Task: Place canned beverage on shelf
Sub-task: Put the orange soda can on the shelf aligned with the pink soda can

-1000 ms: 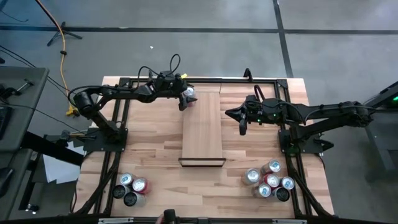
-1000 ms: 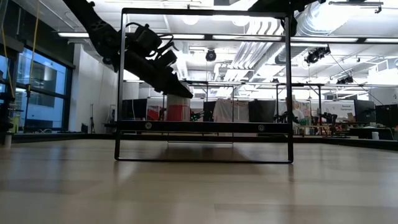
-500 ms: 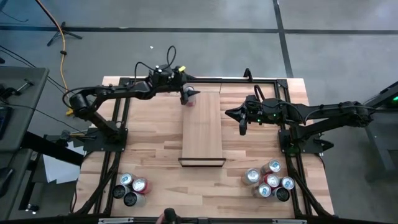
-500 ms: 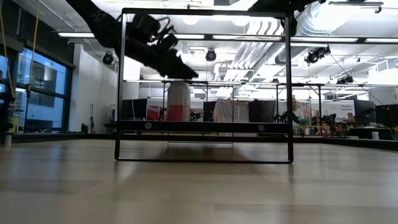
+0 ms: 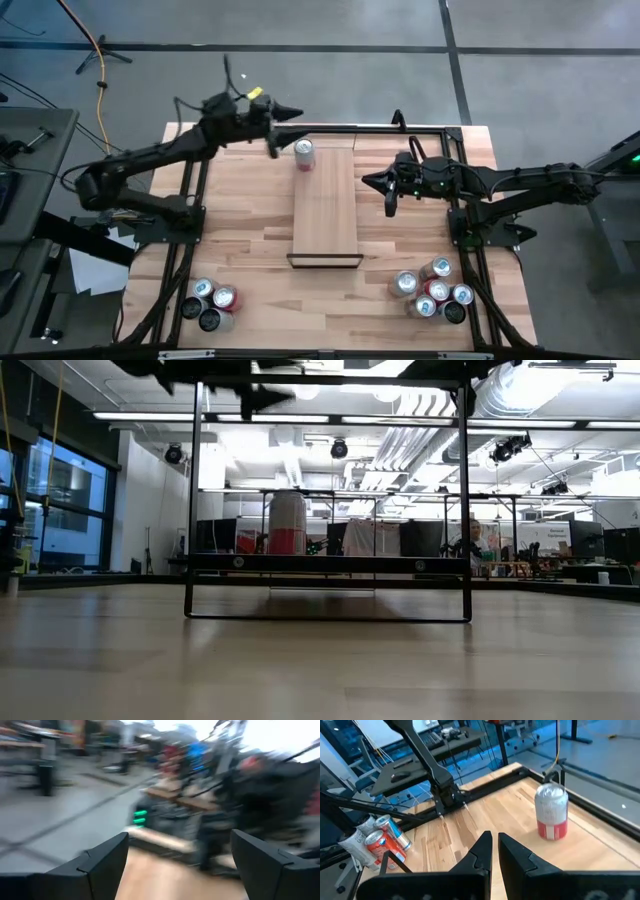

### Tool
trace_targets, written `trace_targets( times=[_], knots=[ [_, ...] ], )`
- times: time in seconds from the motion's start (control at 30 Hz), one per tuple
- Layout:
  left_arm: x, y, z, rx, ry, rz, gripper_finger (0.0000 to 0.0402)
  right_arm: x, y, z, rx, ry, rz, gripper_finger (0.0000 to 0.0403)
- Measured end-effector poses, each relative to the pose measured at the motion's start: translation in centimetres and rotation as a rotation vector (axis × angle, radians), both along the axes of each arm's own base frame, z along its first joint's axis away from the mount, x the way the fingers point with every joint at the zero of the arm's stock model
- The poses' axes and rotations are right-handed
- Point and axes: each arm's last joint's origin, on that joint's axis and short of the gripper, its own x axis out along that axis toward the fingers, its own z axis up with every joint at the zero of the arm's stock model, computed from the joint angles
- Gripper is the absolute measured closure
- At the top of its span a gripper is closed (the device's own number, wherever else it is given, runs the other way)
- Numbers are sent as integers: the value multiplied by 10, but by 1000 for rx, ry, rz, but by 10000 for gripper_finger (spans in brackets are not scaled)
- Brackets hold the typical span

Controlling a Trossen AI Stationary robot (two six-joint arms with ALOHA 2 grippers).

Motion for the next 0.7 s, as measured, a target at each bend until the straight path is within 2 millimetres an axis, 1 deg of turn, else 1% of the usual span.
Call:
trace_targets(
  times=[0.13,0.3,0.37,0.5,0.6,0.7],
  knots=[
    [-17,-23,23,-60,-90,-162,96,1,0,7,-55,-63,12,386],
    [-33,-46,41,-145,-173,-247,96,3,0,18,-144,-158,21,386],
    [-36,-50,45,-184,-203,-242,96,3,0,21,-148,-185,20,386],
    [-37,-53,53,-315,-297,-216,96,3,0,22,-153,-194,20,386],
    [-36,-57,54,-351,-308,-237,96,3,0,22,-161,-192,26,386],
    [-33,-67,54,-353,-298,-283,96,3,0,22,-169,-192,27,386]
  ],
)
